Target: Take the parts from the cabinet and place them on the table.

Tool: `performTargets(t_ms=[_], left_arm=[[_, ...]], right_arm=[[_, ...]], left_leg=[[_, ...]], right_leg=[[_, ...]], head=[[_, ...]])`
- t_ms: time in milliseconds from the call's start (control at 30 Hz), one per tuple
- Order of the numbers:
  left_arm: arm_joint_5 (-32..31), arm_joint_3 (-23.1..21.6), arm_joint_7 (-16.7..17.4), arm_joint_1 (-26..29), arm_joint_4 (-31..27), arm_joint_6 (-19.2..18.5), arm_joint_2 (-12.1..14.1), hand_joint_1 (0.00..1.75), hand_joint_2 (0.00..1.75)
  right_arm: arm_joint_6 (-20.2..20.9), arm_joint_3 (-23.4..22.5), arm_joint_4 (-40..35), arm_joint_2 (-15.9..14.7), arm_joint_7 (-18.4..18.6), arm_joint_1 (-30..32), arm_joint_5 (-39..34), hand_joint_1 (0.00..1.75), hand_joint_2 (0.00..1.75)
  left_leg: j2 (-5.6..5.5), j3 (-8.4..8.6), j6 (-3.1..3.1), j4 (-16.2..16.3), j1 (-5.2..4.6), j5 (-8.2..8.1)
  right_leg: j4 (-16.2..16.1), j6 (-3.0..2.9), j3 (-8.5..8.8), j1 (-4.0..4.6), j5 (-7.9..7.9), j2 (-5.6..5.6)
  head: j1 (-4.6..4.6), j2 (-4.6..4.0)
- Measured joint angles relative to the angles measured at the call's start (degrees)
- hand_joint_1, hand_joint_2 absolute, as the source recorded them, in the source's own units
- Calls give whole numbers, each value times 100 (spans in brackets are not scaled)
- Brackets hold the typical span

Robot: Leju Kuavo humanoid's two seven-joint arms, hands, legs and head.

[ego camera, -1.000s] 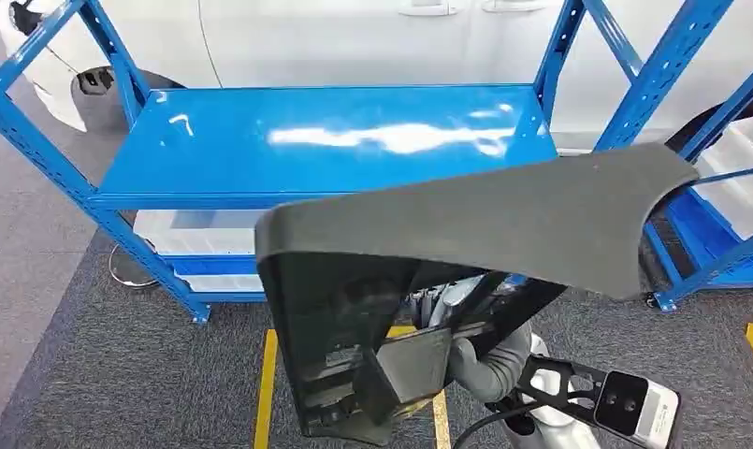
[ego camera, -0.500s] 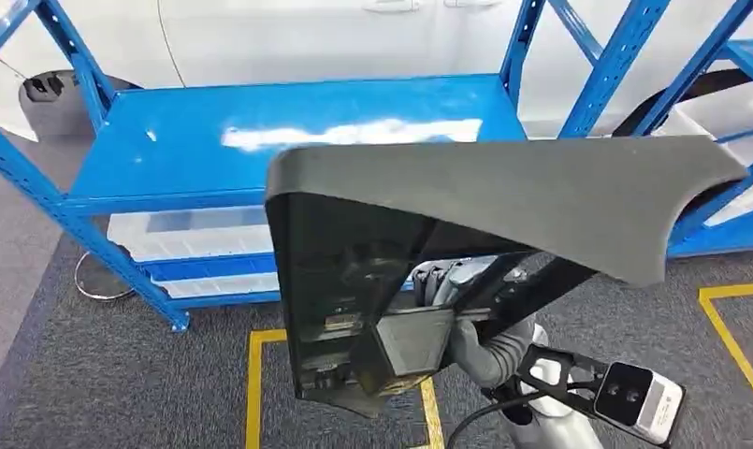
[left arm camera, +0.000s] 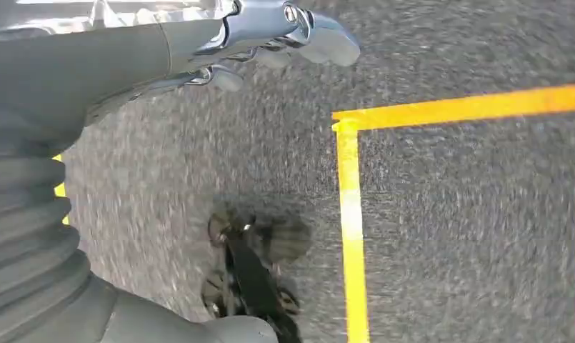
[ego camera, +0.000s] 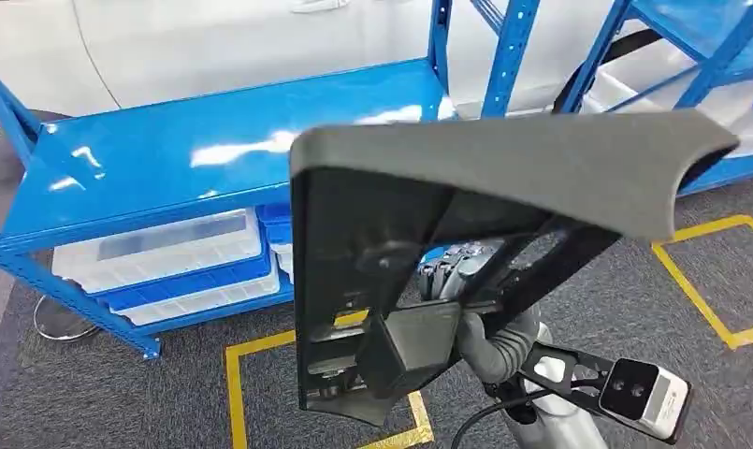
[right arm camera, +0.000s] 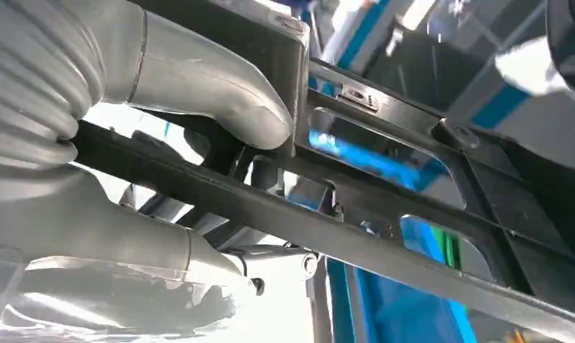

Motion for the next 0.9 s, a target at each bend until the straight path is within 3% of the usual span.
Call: performTargets(t_ms=[67,100,133,200,233,267,333,400,433,467,500,567,600,633,667,700,733,767,900], left_arm=[[-26,0,0,29,0,-20,0,0,175],[-57,0,11,47,0,-22,0,0,175],[-61,-2,54,57,0,-61,-2,0,175],[-61,-2,146,55,0,-92,-2,0,175],[-61,-2,198,61,0,-98,-2,0,175],[-61,0,260,76,0,-118,4,0,175],[-70,0,350,88,0,-120,-2,0,175],[-76,0,396,90,0,-129,-4,0,175],[-76,0,417,96,0,-162,-31,0,175],[-76,0,418,100,0,-181,-28,0,175],[-76,0,420,118,0,-214,-28,0,175],[-122,0,420,152,0,-354,-28,0,175],[-146,0,422,162,0,-415,-28,0,175],[-188,-4,431,160,0,-470,-28,0,175],[-197,-9,435,152,0,-496,-28,0,175],[-227,-13,437,143,0,-540,-31,0,175],[-243,-17,450,133,0,-568,-33,0,175],[-278,-20,455,128,0,-568,-31,0,175],[-288,-20,411,96,0,-542,-33,0,175]], right_arm=[[-61,0,-9,-15,0,42,-17,175,175],[-81,0,-28,-24,0,86,-13,175,175],[-94,0,-70,-37,0,136,6,175,175],[-98,0,-174,-48,0,228,57,175,175],[-107,0,-248,-46,0,284,122,175,175],[-109,0,-329,-46,0,359,188,175,175],[-100,0,-494,-46,0,538,298,175,175],[-100,-13,-682,-46,0,712,392,175,175],[-100,-24,-789,-46,-2,795,428,175,175],[-100,-33,-874,-48,-2,832,435,175,175],[-103,-33,-920,-48,0,853,455,175,175],[-188,-33,-1005,-48,0,956,561,175,175],[-236,-33,-1036,-50,0,1005,612,175,175],[-295,-33,-1064,-54,0,1035,656,175,175],[-310,-33,-1084,-59,0,1040,673,175,175],[-339,-33,-1115,-72,0,1040,686,175,175],[-376,-33,-1145,-90,0,1040,686,175,175],[-395,-33,-1167,-112,0,1038,665,175,175],[-334,-63,-1191,-223,0,1072,394,175,175]], left_leg=[[-98,-371,-22,907,0,-378],[-100,-428,-14,1066,0,-377],[-104,-339,3,908,-1,-236],[-177,153,60,-45,-1,276],[-377,400,106,-568,-1,484],[-632,480,135,-723,10,379],[-543,484,132,-788,-25,396],[-420,504,193,-856,-16,441],[-309,531,228,-935,41,500],[-250,535,274,-972,29,519],[-167,519,286,-973,21,524],[-2,503,287,-969,11,523],[76,498,286,-964,11,523],[152,497,279,-960,11,519],[218,498,269,-952,12,513],[278,503,249,-939,14,501],[332,511,216,-909,16,479],[375,504,171,-880,-14,453],[560,544,16,-880,-21,450]], right_leg=[[9,-18,-44,21,29,129],[19,-19,-59,31,40,205],[30,-13,-65,38,45,277],[54,-5,-61,48,47,419],[61,1,-60,50,50,476],[65,42,-90,67,67,516],[73,118,-160,10,108,640],[31,205,-172,24,160,776],[74,205,-181,13,115,652],[270,217,-286,60,-65,333],[690,246,-487,31,-323,176],[1623,304,-909,-13,-727,90],[1855,333,-1004,-34,-764,83],[1784,359,-947,-61,-672,67],[1468,373,-759,-84,-494,35],[933,379,-452,-98,-262,-38],[320,372,-91,-98,-52,-227],[47,323,33,-62,-123,-438],[76,163,-55,-5,-58,-170]], head=[[0,0],[2,0],[2,0],[2,0],[2,0],[22,0],[20,0],[15,0],[20,0],[78,0],[105,0],[103,0],[103,0],[103,0],[105,0],[101,0],[107,0],[103,0],[98,0]])
